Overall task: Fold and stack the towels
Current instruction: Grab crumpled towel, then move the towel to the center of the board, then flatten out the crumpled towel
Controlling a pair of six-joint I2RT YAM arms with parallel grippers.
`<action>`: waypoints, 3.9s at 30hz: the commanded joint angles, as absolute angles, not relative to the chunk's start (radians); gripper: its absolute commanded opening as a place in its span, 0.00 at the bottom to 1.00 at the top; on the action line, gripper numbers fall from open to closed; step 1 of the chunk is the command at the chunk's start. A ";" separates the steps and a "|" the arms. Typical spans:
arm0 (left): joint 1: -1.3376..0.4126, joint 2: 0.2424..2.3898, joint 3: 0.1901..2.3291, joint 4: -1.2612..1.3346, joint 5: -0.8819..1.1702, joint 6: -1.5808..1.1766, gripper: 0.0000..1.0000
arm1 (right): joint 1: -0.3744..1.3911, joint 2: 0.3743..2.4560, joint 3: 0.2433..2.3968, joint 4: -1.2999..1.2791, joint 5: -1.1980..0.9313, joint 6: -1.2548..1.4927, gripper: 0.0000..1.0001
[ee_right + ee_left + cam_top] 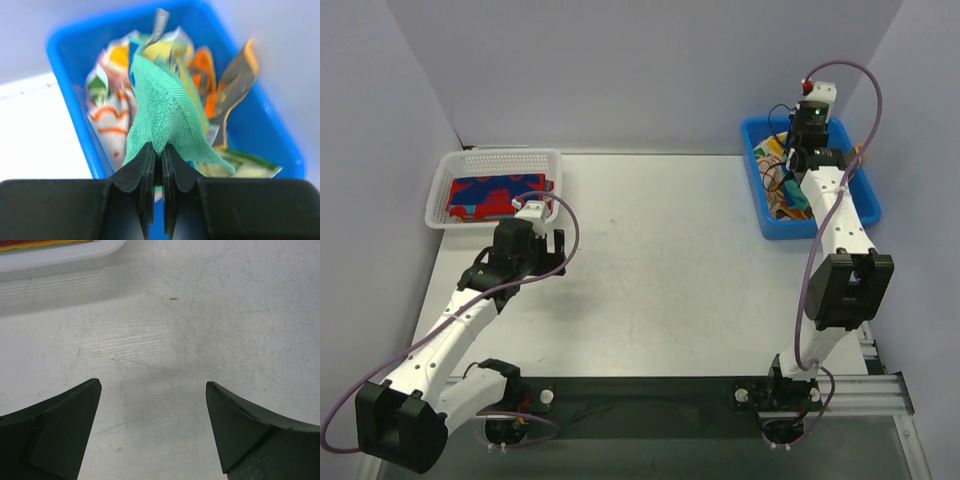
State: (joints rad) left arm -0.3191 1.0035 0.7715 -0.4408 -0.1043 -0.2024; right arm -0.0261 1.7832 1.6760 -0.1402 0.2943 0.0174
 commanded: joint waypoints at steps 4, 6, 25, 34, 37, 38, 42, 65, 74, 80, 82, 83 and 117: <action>-0.325 0.973 0.799 -0.391 -0.107 -0.196 0.97 | 0.023 1.680 1.759 0.042 0.327 -0.121 0.03; -0.327 0.971 0.799 -0.391 -0.109 -0.198 0.97 | 0.060 1.669 1.797 0.093 0.290 -0.129 0.02; -0.325 0.934 0.787 -0.391 -0.126 -0.202 0.98 | 0.481 1.588 1.863 0.337 0.328 -0.118 0.02; -0.324 0.916 0.779 -0.393 -0.114 -0.210 0.97 | 0.692 1.049 0.913 -0.069 0.578 0.492 0.10; -0.324 0.925 0.781 -0.384 -0.092 -0.221 0.97 | 0.704 0.831 0.661 -0.257 0.540 0.658 0.19; -0.322 0.934 0.781 -0.380 -0.074 -0.222 0.98 | 0.709 0.775 0.625 -0.384 0.529 0.720 0.21; -0.325 0.968 0.785 -0.365 -0.019 -0.258 0.97 | 0.707 0.559 0.534 -0.665 0.499 0.772 0.59; -0.203 1.089 0.816 -0.505 -0.107 -0.351 0.97 | 0.799 1.793 1.460 -0.310 -0.069 -0.147 0.59; -0.186 1.055 0.796 -0.494 -0.080 -0.360 0.98 | 0.804 2.154 1.770 -0.298 -0.040 -0.207 0.57; -0.184 1.048 0.798 -0.492 -0.063 -0.364 0.97 | 0.825 2.281 1.842 -0.287 0.096 -0.245 0.56; -0.183 1.040 0.795 -0.489 -0.055 -0.365 0.97 | 0.831 2.301 1.861 -0.285 0.153 -0.252 0.56; -0.184 1.037 0.795 -0.489 -0.055 -0.367 0.97 | 0.836 2.315 1.864 -0.285 0.169 -0.253 0.56; -0.345 1.323 0.885 -0.209 0.083 -0.577 0.97 | 0.562 1.758 1.473 -0.106 -0.208 -0.026 0.00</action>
